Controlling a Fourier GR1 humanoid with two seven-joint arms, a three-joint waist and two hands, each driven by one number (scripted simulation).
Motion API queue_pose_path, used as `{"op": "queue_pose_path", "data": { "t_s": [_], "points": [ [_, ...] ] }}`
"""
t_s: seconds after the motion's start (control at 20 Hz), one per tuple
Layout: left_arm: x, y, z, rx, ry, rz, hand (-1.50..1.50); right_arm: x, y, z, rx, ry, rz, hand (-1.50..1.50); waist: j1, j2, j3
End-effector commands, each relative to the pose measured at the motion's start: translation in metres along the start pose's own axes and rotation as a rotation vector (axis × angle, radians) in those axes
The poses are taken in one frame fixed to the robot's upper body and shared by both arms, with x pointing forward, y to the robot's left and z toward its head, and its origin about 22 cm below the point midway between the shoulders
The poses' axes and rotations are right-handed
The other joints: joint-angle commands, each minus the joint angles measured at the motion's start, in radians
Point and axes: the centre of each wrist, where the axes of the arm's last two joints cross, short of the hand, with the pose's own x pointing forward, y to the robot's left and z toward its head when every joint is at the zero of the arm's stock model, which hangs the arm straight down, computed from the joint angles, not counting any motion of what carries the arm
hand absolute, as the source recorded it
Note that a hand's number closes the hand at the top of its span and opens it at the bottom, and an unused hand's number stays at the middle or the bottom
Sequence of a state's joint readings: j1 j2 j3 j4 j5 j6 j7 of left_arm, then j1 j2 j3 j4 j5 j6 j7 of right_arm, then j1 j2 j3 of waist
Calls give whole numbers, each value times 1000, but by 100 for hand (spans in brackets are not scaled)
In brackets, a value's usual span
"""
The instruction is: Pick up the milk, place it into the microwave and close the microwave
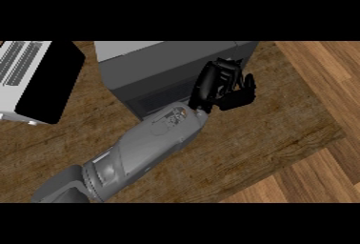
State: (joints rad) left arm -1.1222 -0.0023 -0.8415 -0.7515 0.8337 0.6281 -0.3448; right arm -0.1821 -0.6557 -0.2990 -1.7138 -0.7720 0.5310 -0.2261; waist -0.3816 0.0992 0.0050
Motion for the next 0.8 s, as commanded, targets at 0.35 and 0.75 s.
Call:
{"op": "queue_pose_path", "data": {
  "t_s": [0.35, 0.75],
  "points": [
    [-45, 82, -4, 225, 137, -111, -150, 19, -8, 8, -42, -7, 32, -150, 88, 3, -7],
    [-48, 79, -1, 192, 147, -68, -150, 30, -8, 11, -45, -9, 43, -150, 121, 2, -8]
  ]
}}
